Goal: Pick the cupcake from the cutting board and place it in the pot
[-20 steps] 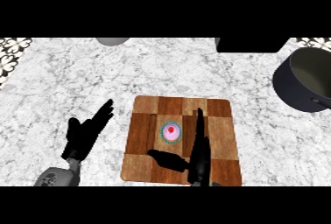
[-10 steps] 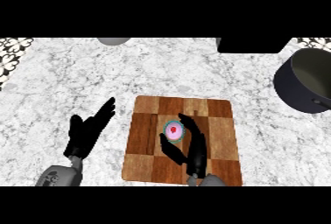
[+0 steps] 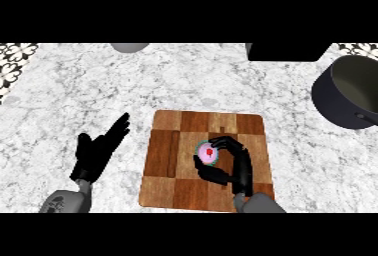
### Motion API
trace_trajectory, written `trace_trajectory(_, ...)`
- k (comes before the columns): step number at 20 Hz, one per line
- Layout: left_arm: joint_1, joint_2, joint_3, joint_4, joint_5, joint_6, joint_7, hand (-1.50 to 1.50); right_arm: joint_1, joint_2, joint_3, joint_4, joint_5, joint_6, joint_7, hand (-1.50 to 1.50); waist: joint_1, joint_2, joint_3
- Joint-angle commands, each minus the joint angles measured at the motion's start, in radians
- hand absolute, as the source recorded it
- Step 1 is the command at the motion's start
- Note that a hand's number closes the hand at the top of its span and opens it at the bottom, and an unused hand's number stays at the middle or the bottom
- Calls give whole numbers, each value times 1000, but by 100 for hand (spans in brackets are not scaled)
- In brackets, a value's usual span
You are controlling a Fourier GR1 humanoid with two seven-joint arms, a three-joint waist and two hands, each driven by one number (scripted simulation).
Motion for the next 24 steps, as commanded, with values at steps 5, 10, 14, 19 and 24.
trace_trajectory(5,7,-9,7,-2,5,9,-5,0,23,-426,15,-7,1,483,-92,150,-24,15,9)
trace_trajectory(10,8,-6,15,-4,3,20,-3,0,14,-654,-53,12,-17,724,-244,150,-49,13,15)
trace_trajectory(14,25,-16,15,-7,5,28,-11,0,19,-814,-111,62,-43,924,-388,150,-46,16,17)
trace_trajectory(19,12,2,26,-16,14,13,-3,0,24,-986,-182,193,-41,1134,-616,150,-32,22,18)
trace_trajectory(24,13,0,11,-28,9,2,-6,0,14,-1098,-242,318,-23,1245,-795,150,-8,22,19)
